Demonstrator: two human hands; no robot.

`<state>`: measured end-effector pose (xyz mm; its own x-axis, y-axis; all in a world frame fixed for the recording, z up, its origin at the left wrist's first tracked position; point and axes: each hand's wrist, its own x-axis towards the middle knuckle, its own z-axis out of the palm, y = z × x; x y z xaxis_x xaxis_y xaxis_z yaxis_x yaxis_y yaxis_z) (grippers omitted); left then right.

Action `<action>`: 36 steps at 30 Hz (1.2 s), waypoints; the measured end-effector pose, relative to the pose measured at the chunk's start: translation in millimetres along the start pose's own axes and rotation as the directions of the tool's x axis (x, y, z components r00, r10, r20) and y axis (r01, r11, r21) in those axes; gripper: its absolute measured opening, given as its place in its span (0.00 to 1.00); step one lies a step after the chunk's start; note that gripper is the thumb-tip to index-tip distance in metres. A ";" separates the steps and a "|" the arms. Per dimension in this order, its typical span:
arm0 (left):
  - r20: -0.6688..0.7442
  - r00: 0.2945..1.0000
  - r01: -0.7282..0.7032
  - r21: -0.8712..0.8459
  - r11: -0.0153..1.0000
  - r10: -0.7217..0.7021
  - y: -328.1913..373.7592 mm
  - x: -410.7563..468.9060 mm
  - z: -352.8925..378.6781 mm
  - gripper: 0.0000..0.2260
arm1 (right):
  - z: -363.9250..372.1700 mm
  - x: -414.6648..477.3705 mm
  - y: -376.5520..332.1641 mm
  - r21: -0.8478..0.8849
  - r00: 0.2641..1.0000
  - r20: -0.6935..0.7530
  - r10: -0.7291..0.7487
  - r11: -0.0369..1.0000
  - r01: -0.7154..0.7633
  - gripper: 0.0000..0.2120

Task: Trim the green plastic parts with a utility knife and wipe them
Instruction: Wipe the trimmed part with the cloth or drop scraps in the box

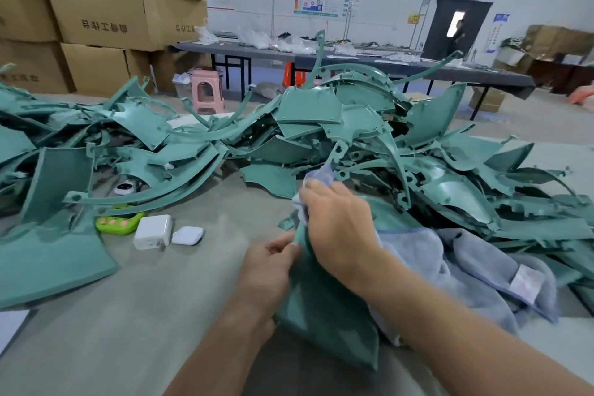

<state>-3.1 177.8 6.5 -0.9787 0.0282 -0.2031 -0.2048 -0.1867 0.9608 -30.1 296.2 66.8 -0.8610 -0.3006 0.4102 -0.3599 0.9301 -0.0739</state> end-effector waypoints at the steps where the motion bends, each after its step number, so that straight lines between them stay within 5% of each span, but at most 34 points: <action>1: -0.015 1.000 -0.005 0.007 1.000 0.006 0.1 1.0 -0.3 0.14 | 3.1 -4.3 -0.5 0.039 0.999 0.034 0.021 0.999 -0.022 0.05; 5: -0.015 1.000 0.024 -0.040 0.999 -0.025 -2.9 0.6 1.4 0.11 | 4.2 -13.2 -2.6 0.025 0.981 0.181 0.075 0.996 -0.081 0.04; 12: -0.068 0.994 0.074 -0.130 0.989 -0.084 3.3 4.6 -7.1 0.11 | -0.3 -46.8 -19.4 -0.063 0.975 0.224 0.009 0.998 0.005 0.10; 17: -0.099 0.988 0.088 -0.256 0.963 -0.117 9.5 6.2 -18.7 0.20 | -1.1 -78.9 -11.3 -0.127 0.960 0.279 -0.012 0.991 0.050 0.06; 23: -0.104 0.983 0.106 -0.344 0.933 -0.150 16.6 5.8 -35.0 0.19 | -10.4 -94.0 38.8 -0.270 0.914 0.315 0.254 0.948 -0.170 0.09; 27: -0.125 0.986 0.057 -0.354 0.933 -0.107 15.1 4.5 -38.1 0.21 | -31.4 -83.6 43.1 -0.165 0.857 0.342 0.386 0.922 -0.350 0.04; 30: -0.124 0.992 -0.015 -0.287 0.958 -0.021 15.3 4.2 -32.0 0.23 | -30.1 -88.6 32.0 0.032 0.976 0.044 0.212 0.977 -0.213 0.12; 33: -0.097 0.995 -0.018 -0.314 0.949 -0.013 12.7 0.0 -26.7 0.23 | -15.2 -104.0 -8.4 0.341 0.989 0.145 0.011 0.938 -0.061 0.34; 34: -0.057 0.998 0.004 -0.351 0.936 -0.026 11.0 -1.7 -24.7 0.23 | -5.1 -107.2 -18.4 0.333 0.980 0.196 -0.035 0.942 -0.032 0.39; 36: 0.046 0.998 0.055 -0.508 0.860 -0.036 9.9 -3.8 -21.0 0.23 | 13.3 -108.1 -24.3 0.219 0.997 0.051 -0.066 0.974 0.053 0.36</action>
<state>-1.2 155.3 12.8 -0.9701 0.0797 -0.2293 -0.2239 -0.6579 0.7190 66.9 303.3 12.2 -0.8527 -0.3716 0.3671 -0.4750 0.8441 -0.2489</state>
